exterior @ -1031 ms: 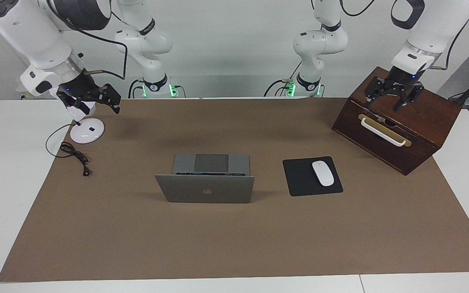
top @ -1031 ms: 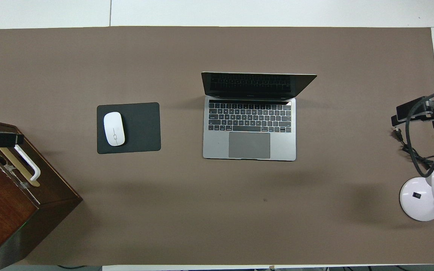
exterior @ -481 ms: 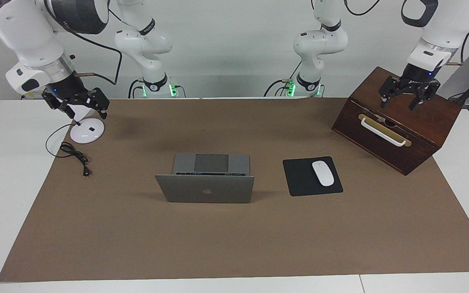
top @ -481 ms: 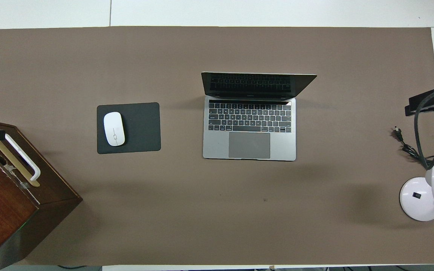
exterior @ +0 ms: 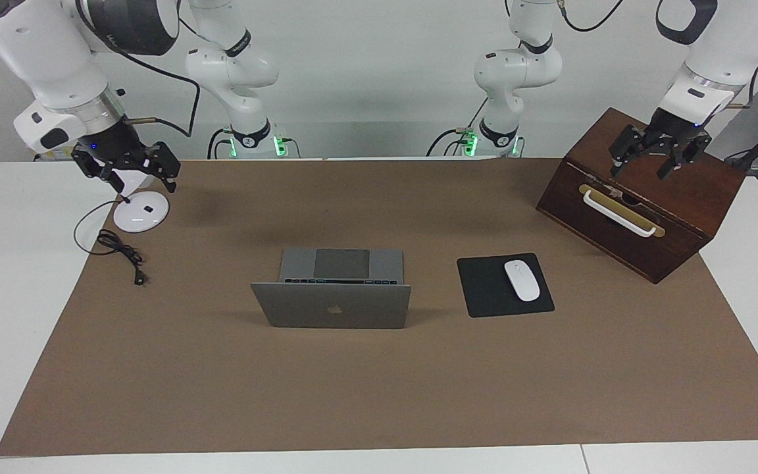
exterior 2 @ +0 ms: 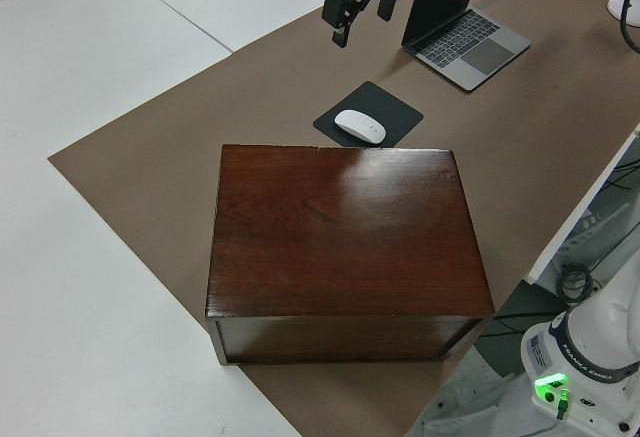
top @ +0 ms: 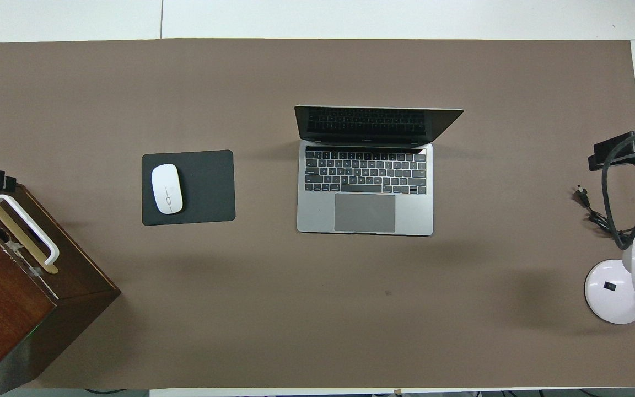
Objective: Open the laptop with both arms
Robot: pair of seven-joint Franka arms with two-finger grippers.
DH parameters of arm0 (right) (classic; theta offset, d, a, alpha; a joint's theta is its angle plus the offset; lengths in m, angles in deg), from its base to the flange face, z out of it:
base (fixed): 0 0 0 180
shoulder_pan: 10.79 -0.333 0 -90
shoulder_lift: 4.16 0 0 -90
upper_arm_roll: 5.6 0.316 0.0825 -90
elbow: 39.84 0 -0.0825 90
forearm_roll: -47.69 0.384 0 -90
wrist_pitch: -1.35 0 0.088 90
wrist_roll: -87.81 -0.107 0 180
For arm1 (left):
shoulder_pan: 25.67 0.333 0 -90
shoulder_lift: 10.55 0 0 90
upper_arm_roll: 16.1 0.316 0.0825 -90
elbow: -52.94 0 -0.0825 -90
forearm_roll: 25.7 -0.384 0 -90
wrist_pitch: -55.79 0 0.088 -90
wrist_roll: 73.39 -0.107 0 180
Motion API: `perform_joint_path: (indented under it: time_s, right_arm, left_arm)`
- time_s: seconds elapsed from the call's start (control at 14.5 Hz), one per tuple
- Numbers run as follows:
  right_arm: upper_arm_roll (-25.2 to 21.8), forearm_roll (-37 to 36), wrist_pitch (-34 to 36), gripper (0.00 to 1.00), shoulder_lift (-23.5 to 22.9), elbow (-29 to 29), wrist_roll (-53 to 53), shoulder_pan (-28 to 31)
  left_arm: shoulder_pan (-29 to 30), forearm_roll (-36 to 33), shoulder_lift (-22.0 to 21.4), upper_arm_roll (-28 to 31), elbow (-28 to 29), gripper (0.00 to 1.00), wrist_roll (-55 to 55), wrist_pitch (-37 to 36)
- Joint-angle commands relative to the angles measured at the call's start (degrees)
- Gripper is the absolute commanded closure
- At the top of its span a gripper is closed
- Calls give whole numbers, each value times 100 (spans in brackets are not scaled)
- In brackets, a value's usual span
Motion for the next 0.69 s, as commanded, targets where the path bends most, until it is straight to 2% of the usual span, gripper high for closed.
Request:
perform_joint_path:
  time_s: [0.0, 0.21, 0.62]
  right_arm:
    - [0, 15, -127, 0, 70, 77, 114, 9]
    - [0, 24, -48, 0, 79, 77, 114, 18]
    - [9, 24, -101, 0, 79, 69, 114, 18]
  left_arm:
    - [-105, -37, 161, 22, -275, 0, 246, -424]
    - [-114, -46, 11, 22, 42, 0, 334, -407]
    - [-96, -178, 169, 22, -257, 0, 466, -116]
